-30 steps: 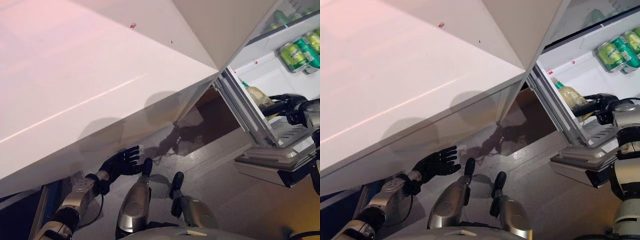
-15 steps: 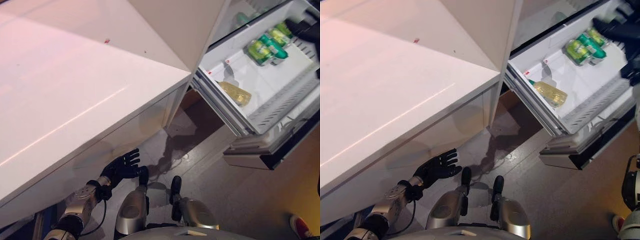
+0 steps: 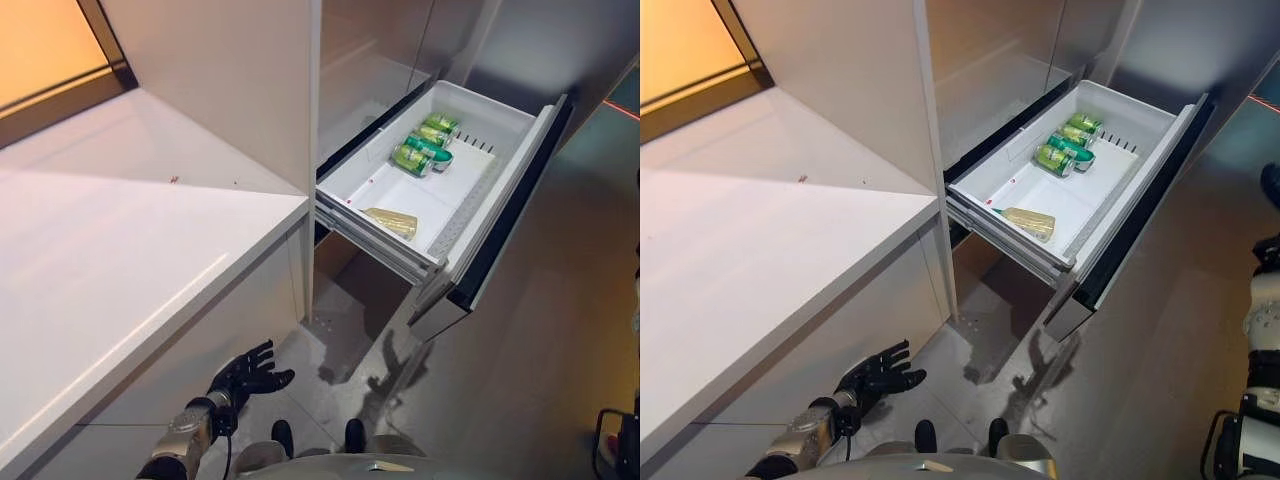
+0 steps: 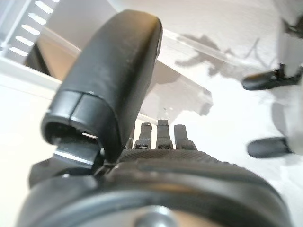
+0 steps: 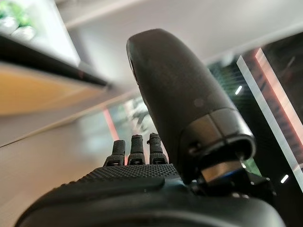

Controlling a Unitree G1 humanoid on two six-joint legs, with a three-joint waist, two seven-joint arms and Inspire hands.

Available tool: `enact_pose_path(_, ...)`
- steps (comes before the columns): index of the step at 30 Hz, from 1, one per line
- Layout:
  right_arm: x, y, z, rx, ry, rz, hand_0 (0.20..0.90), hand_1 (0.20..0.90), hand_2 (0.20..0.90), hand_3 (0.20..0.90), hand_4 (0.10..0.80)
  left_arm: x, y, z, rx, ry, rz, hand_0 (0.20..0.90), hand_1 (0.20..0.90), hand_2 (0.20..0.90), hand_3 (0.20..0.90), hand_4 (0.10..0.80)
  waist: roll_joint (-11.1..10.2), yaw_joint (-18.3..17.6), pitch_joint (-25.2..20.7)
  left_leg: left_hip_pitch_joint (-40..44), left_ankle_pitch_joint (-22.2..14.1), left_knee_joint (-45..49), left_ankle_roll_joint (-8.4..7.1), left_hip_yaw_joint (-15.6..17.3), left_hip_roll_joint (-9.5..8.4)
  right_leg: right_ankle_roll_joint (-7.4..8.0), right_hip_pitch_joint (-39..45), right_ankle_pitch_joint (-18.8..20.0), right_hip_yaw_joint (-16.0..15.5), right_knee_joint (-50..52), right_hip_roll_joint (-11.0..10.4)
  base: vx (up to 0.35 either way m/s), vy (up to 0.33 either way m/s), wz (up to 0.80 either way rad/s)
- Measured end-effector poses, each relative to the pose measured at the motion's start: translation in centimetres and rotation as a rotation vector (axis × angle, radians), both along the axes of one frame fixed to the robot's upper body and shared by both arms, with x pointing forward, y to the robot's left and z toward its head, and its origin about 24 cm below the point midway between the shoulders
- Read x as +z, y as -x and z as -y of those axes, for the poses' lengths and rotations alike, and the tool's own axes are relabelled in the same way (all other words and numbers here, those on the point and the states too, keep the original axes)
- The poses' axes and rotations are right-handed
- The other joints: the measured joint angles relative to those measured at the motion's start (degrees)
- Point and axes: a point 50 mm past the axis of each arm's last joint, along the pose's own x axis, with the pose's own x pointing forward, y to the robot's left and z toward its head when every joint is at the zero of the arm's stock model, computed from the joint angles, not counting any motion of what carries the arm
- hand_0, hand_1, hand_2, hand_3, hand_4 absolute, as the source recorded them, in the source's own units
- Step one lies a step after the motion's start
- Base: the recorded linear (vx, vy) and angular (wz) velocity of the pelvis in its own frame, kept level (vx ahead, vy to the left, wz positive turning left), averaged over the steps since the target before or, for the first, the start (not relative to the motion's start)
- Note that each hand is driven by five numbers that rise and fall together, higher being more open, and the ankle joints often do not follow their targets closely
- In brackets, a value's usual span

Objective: Put drinks into fridge and close the fridge

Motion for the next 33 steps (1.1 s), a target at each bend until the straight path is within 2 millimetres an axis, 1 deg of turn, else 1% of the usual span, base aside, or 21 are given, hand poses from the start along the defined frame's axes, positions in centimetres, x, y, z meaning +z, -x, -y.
enact_pose_path(1, -0.8, 0.3, 0.1, -0.012, -0.026, -0.024, 0.9, 0.9, 0.9, 0.9, 0.8, -0.3, 0.5, -0.2, 0.009, -0.015, -0.033, 0.9, 0.9, 0.9, 0.9, 0.8, 0.27, 0.08, -0.13, -1.85, -1.05, 3.01, 0.21, -0.44, 0.05, -0.05, -1.95, -1.33, -0.29, 3.21, -0.22, -0.125, -0.002, 0.1)
enact_pose_path(4, -1.4, 0.2, 0.0, -0.014, -0.046, -0.044, 0.9, 0.9, 0.9, 0.9, 0.8, -0.8, 1.2, -0.7, 0.039, -0.064, -0.084, 0.9, 0.9, 0.9, 0.9, 0.8, 0.37, 0.83, 0.04, -7.55, -3.4, 10.43, 0.77, -1.12, -0.32, 0.11, -8.7, -5.14, -0.52, 13.15, -1.31, -0.189, 0.012, 0.11)
enact_pose_path(6, -1.4, 0.0, 0.0, -0.008, -0.063, -0.028, 0.9, 0.9, 0.9, 0.9, 0.8, -0.8, 0.9, -0.9, 0.051, -0.098, -0.093, 0.9, 0.9, 0.9, 0.9, 0.8, 0.17, 1.93, 1.71, -11.81, -6.05, 17.29, 1.5, -1.41, -0.8, 0.31, -13.43, -8.29, -0.5, 20.87, -2.43, -0.2, 0.033, 0.13)
enact_pose_path(8, -1.4, -0.5, -0.4, 0.012, -0.071, -0.028, 0.9, 0.9, 0.9, 0.9, 0.8, -0.7, 0.8, -1.2, 0.078, -0.114, -0.102, 0.9, 0.9, 0.9, 0.9, 0.8, 0.15, 2.95, 3.0, -15.86, -8.25, 22.58, 1.81, -1.47, -1.02, 0.3, -17.39, -10.38, -0.39, 26.26, -3.27, -0.203, 0.036, 0.08)
enact_pose_path(10, -1.1, -1.6, -0.9, 0.047, -0.092, -0.01, 0.9, 0.9, 0.9, 0.9, 0.8, -0.2, -0.5, -1.4, 0.1, -0.112, -0.062, 0.9, 0.9, 0.9, 0.9, 0.8, 0.42, 3.54, 5.08, -19.97, -9.36, 27.34, 2.44, -1.66, -1.3, 0.83, -21.29, -11.36, -0.2, 30.75, -3.92, -0.177, 0.041, 0.06)
enact_pose_path(12, -0.7, -2.8, -1.8, 0.109, -0.094, -0.005, 0.9, 0.9, 0.9, 0.9, 0.8, 0.3, -1.6, -1.3, 0.109, -0.112, -0.034, 0.9, 0.9, 0.9, 0.9, 0.8, 0.48, 3.98, 6.39, -22.84, -9.6, 29.59, 2.85, -1.87, -1.9, 0.95, -24.18, -11.43, 0.2, 32.92, -4.38, -0.121, 0.059, 0.0)
enact_pose_path(13, -0.6, -3.3, -2.3, 0.146, -0.088, -0.003, 0.9, 0.9, 0.9, 0.9, 0.8, 0.4, -2.0, -1.3, 0.109, -0.109, -0.022, 0.9, 0.9, 0.9, 0.9, 0.8, 0.49, 4.34, 7.11, -23.78, -9.62, 30.55, 3.27, -1.75, -2.03, 0.85, -25.37, -11.36, 0.58, 34.04, -4.67, -0.094, 0.085, -0.11)
enact_pose_path(14, -0.5, -4.0, -2.9, 0.2, -0.079, -0.001, 0.9, 0.9, 0.9, 0.9, 0.8, 0.6, -2.3, -1.3, 0.113, -0.105, -0.005, 0.9, 0.9, 0.9, 0.9, 0.8, 0.59, 4.64, 8.17, -24.48, -9.89, 31.54, 3.71, -1.4, -1.99, 1.07, -26.2, -11.49, 1.25, 35.12, -4.79, -0.054, 0.075, -0.12)
enact_pose_path(16, -0.5, -4.5, -3.6, 0.275, -0.07, 0.004, 0.9, 0.9, 0.9, 0.9, 0.8, 0.8, -2.5, -1.4, 0.126, -0.103, 0.017, 0.9, 0.9, 0.9, 0.9, 0.8, 0.59, 4.77, 9.05, -25.09, -10.01, 31.96, 3.96, -0.96, -2.17, 1.11, -26.92, -11.51, 1.65, 35.55, -5.07, -0.043, 0.065, -0.09)
enact_pose_path(19, 0.3, -5.2, -4.0, 0.348, -0.045, 0.047, 0.9, 0.9, 0.9, 0.9, 0.8, 1.0, -2.6, -1.8, 0.156, -0.097, 0.029, 0.9, 0.9, 0.9, 0.9, 0.8, 0.15, 4.49, 9.87, -25.86, -9.81, 32.46, 4.53, -0.51, -2.88, 1.02, -28.07, -11.45, 1.95, 36.97, -5.9, -0.048, 0.045, -0.1)
enact_pose_path(22, 1.0, -6.1, -4.9, 0.468, -0.011, 0.086, 0.9, 0.9, 0.9, 0.9, 0.8, 1.2, -2.8, -2.0, 0.164, -0.095, 0.043, 0.9, 0.9, 0.9, 0.9, 0.8, 0.12, 4.22, 10.41, -26.46, -9.76, 32.84, 4.68, -0.53, -2.9, 1.06, -28.88, -11.35, 2.26, 37.11, -5.78, -0.094, 0.015, -0.16)
enact_pose_path(23, 1.6, -6.6, -5.4, 0.516, 0.01, 0.103, 0.9, 0.9, 0.9, 0.9, 0.8, 1.3, -2.9, -2.1, 0.167, -0.088, 0.051, 0.9, 0.9, 0.9, 0.9, 0.8, 0.12, 4.14, 11.04, -26.5, -9.71, 32.87, 4.67, -0.53, -2.9, 1.52, -29.01, -10.99, 2.27, 37.0, -5.79, -0.104, -0.003, -0.16)
enact_pose_path(24, 1.8, -6.8, -5.7, 0.542, 0.023, 0.104, 0.9, 0.9, 0.9, 0.9, 0.8, 1.4, -3.0, -2.1, 0.168, -0.085, 0.055, 0.9, 0.9, 0.9, 0.9, 0.8, 0.17, 4.09, 11.37, -26.52, -9.68, 32.9, 4.63, -0.57, -2.89, 1.55, -29.06, -10.96, 2.24, 36.99, -5.79, -0.146, -0.005, -0.22)
enact_pose_path(25, 2.4, -7.2, -6.1, 0.581, 0.051, 0.106, 0.9, 0.9, 0.9, 0.9, 0.8, 1.6, -3.3, -2.1, 0.165, -0.079, 0.068, 0.9, 0.9, 0.9, 0.9, 0.8, 0.27, 4.08, 11.56, -27.15, -9.66, 32.94, 4.55, -0.69, -2.86, 2.1, -29.8, -10.65, 2.23, 36.84, -5.74, -0.117, -0.002, -0.19)
enact_pose_path(26, 3.1, -7.6, -6.5, 0.605, 0.071, 0.111, 0.9, 0.9, 0.9, 0.9, 0.8, 1.8, -3.5, -2.1, 0.167, -0.073, 0.078, 0.9, 0.9, 0.9, 0.9, 0.8, 0.44, 4.04, 11.78, -27.87, -9.44, 32.96, 4.34, -1.08, -2.89, 2.16, -30.41, -10.1, 1.95, 36.48, -5.7, -0.147, -0.001, -0.25)
enact_pose_path(28, 4.6, -8.6, -7.4, 0.644, 0.103, 0.132, 0.9, 0.9, 0.9, 0.9, 0.8, 2.0, -3.8, -2.2, 0.165, -0.063, 0.092, 0.9, 0.9, 0.9, 0.9, 0.8, 0.68, 4.15, 12.64, -28.94, -9.04, 33.03, 3.95, -1.65, -2.84, 1.86, -31.21, -8.73, 1.1, 35.49, -5.54, -0.101, 0.012, -0.24)
enact_pose_path(29, 5.0, -8.9, -7.7, 0.654, 0.112, 0.138, 0.9, 0.9, 0.9, 0.9, 0.8, 2.2, -4.0, -2.2, 0.165, -0.063, 0.1, 0.9, 0.9, 0.9, 0.9, 0.8, 0.71, 4.07, 12.96, -29.17, -8.96, 32.99, 3.85, -1.75, -2.73, 1.92, -31.31, -8.63, 0.93, 35.31, -5.44, -0.041, 0.049, -0.13)
enact_pose_path(30, 5.8, -9.4, -8.3, 0.676, 0.131, 0.145, 0.9, 0.9, 0.9, 0.9, 0.8, 2.4, -4.2, -2.2, 0.16, -0.063, 0.111, 0.9, 0.9, 0.9, 0.9, 0.8, 0.8, 4.06, 13.25, -29.59, -8.81, 32.92, 3.71, -1.98, -2.71, 1.48, -31.7, -8.3, 0.82, 35.11, -5.27, -0.016, 0.045, -0.03)
enact_pose_path(31, 6.0, -9.6, -8.5, 0.686, 0.139, 0.143, 0.9, 0.9, 0.9, 0.9, 0.8, 2.4, -4.3, -2.1, 0.159, -0.062, 0.113, 0.9, 0.9, 0.9, 0.9, 0.8, 0.91, 4.08, 13.38, -29.59, -8.8, 32.92, 3.7, -2.08, -2.72, 1.41, -31.69, -8.25, 0.79, 35.02, -5.24, -0.023, 0.064, 0.0)
enact_pose_path(33, 7.4, -10.3, -9.3, 0.726, 0.205, 0.116, 0.9, 0.9, 0.9, 0.9, 0.8, 2.5, -4.5, -1.9, 0.155, -0.05, 0.119, 0.9, 0.9, 0.9, 0.9, 0.8, 1.45, 4.34, 14.09, -29.55, -8.75, 32.88, 3.61, -2.38, -2.68, 1.35, -31.64, -8.23, 0.65, 34.95, -5.12, -0.023, 0.034, 0.01)
